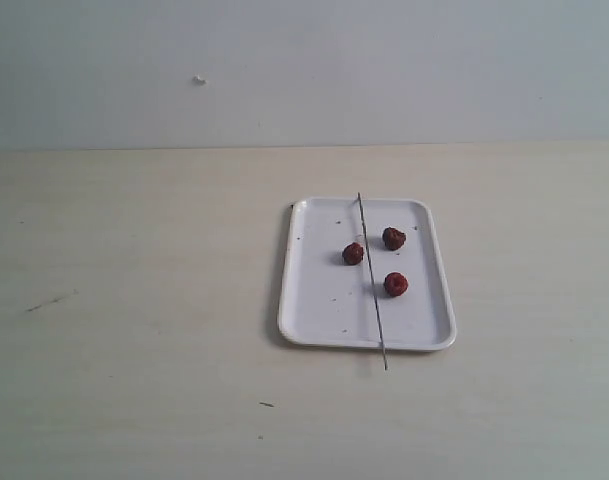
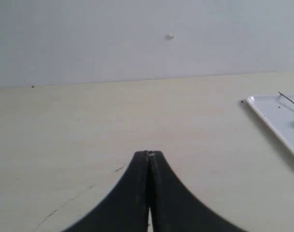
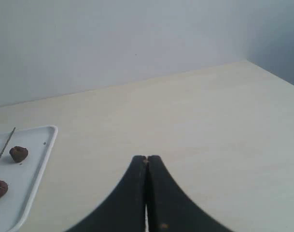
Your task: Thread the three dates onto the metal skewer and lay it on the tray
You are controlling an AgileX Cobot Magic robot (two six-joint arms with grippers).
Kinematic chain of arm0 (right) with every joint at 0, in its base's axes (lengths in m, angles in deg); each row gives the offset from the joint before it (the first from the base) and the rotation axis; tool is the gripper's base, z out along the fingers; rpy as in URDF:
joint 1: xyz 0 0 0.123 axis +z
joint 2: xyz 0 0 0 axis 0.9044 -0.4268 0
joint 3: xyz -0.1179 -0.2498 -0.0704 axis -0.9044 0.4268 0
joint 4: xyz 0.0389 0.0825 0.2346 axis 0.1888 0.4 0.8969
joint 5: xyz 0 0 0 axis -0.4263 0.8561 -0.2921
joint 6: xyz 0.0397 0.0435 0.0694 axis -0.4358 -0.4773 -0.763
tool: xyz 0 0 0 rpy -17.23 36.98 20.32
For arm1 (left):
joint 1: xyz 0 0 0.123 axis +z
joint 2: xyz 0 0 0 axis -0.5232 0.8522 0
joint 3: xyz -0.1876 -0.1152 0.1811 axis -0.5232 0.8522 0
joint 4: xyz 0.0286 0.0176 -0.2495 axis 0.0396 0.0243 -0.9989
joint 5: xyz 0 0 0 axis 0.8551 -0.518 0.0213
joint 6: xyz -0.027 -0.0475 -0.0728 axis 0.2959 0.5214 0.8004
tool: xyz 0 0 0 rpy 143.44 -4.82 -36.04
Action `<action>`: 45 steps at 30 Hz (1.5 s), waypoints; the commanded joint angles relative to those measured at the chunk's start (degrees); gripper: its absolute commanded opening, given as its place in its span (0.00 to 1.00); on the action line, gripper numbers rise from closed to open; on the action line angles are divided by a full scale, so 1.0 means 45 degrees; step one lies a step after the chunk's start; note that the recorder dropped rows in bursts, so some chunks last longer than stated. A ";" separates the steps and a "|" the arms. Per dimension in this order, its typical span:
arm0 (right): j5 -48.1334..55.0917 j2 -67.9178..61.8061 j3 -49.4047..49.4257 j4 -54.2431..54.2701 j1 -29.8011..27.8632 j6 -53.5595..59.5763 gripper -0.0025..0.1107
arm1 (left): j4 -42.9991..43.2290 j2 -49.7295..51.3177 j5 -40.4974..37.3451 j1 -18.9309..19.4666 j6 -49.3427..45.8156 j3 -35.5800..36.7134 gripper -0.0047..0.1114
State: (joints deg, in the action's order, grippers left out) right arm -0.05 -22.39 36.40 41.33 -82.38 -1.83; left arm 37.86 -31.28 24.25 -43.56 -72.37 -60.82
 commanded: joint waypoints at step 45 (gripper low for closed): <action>-0.0025 0.0067 0.0058 0.0000 -0.0074 0.0008 0.02 | -0.4624 1.9555 -0.6201 -0.5556 0.0707 -1.2101 0.04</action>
State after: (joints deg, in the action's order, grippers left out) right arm -0.05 -22.39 36.40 41.33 -82.38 -1.83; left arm 18.27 46.75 0.03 -63.69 -68.59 -109.34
